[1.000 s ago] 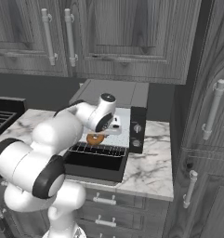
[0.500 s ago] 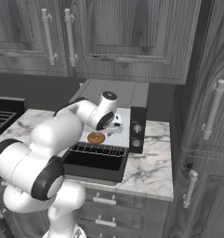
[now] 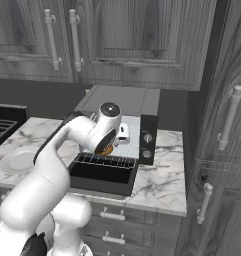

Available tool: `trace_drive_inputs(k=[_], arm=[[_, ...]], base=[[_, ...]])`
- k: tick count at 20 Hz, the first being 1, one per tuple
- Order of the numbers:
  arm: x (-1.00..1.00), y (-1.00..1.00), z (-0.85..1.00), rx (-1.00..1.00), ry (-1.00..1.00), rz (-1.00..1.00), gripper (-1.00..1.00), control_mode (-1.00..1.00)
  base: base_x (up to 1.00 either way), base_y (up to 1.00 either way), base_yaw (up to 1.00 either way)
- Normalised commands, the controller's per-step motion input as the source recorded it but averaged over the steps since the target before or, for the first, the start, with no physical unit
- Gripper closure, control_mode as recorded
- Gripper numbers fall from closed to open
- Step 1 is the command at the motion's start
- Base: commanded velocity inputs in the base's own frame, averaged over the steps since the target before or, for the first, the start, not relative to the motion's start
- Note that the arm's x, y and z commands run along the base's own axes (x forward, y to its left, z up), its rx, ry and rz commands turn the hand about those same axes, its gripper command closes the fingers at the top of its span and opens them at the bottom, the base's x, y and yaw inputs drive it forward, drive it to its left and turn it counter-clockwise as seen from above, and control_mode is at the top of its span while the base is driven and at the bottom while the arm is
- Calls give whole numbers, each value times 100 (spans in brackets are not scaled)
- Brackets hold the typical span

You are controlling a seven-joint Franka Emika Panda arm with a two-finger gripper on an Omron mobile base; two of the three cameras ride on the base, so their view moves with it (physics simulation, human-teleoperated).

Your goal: Pick up the bagel from the plate, place it on the toaster oven rack, close the door, and set the timer.

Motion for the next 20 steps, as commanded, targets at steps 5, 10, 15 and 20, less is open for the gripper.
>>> trace_drive_inputs(k=[5, 10, 15, 20], arm=[[-91, 8, -2, -10, 5, -7, -100, -100], [-32, 4, -17, -4, 12, -7, -100, -100], [0, 10, -20, 0, 6, -5, -100, -100], [1, 3, -13, 0, 1, -4, -100, -100]], base=[[0, 0, 0], [0, 0, 0], [0, 0, 0], [0, 0, 0]])
